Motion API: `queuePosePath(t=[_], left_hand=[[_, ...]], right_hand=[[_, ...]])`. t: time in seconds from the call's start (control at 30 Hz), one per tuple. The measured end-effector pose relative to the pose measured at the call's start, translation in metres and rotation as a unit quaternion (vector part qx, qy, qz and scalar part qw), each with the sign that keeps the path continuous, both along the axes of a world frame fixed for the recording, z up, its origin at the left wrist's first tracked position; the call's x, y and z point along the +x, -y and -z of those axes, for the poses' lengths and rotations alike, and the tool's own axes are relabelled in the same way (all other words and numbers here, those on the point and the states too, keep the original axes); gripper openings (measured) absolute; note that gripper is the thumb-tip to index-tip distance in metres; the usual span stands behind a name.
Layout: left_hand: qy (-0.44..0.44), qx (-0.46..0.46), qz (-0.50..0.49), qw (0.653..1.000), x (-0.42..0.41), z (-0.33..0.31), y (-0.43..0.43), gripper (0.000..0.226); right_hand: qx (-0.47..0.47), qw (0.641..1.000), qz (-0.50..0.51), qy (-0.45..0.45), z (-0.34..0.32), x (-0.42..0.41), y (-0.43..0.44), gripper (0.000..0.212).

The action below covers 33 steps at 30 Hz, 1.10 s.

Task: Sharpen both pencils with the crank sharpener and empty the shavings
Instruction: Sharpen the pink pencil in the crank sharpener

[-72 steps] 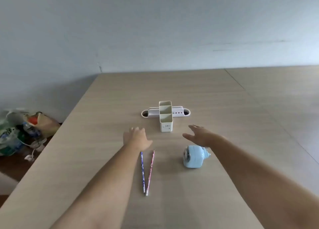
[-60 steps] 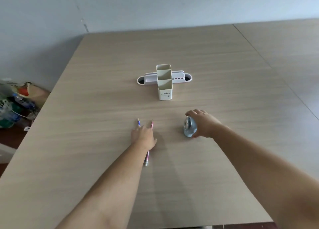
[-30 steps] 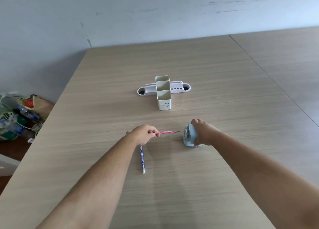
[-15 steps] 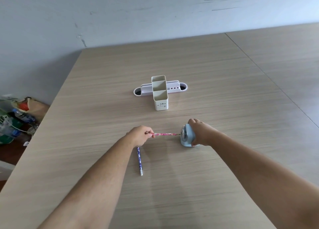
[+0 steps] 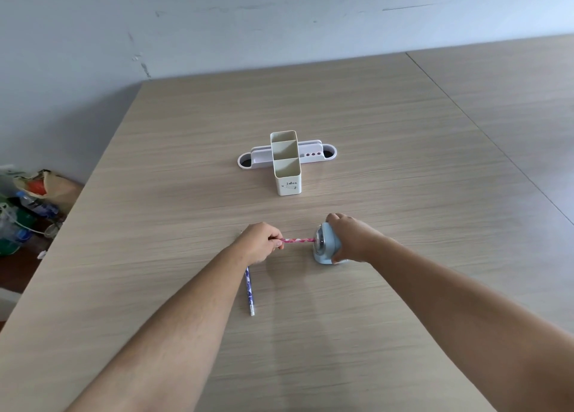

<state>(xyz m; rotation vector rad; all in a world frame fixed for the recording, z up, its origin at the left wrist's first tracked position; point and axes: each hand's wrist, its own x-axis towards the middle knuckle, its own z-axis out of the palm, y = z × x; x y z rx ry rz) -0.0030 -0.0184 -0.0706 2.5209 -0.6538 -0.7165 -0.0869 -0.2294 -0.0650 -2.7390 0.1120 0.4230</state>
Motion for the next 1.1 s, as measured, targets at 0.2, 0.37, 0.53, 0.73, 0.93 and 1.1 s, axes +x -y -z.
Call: queuePosePath(t=[0.2, 0.37, 0.53, 0.73, 0.93, 1.1], left_hand=[[0.004, -0.007, -0.017, 1.000, -0.003, -0.001, -0.008, 0.022], [0.069, 0.125, 0.052, 0.988, -0.003, -0.012, 0.012, 0.056], [0.194, 0.082, 0.156, 0.965, -0.013, -0.017, 0.067, 0.102], [0.197, 0.102, 0.139, 0.965, -0.033, 0.001, 0.115, 0.068], [0.200, 0.100, 0.089, 0.970, -0.034, 0.006, 0.119, 0.060], [0.213, 0.093, 0.127, 0.964, -0.034, 0.004, 0.114, 0.061]], right_hand=[[0.008, 1.000, -0.001, -0.004, 0.004, 0.010, -0.011, 0.075], [0.178, 0.980, 0.090, 0.003, -0.010, 0.010, 0.009, 0.089], [0.190, 0.955, 0.225, 0.043, -0.004, -0.007, 0.057, 0.027], [0.076, 0.990, 0.117, 0.015, 0.037, -0.029, 0.044, 0.023], [0.049, 0.997, 0.047, -0.027, 0.023, -0.041, 0.037, 0.020], [0.056, 0.998, 0.006, 0.012, -0.036, -0.011, 0.062, 0.019]])
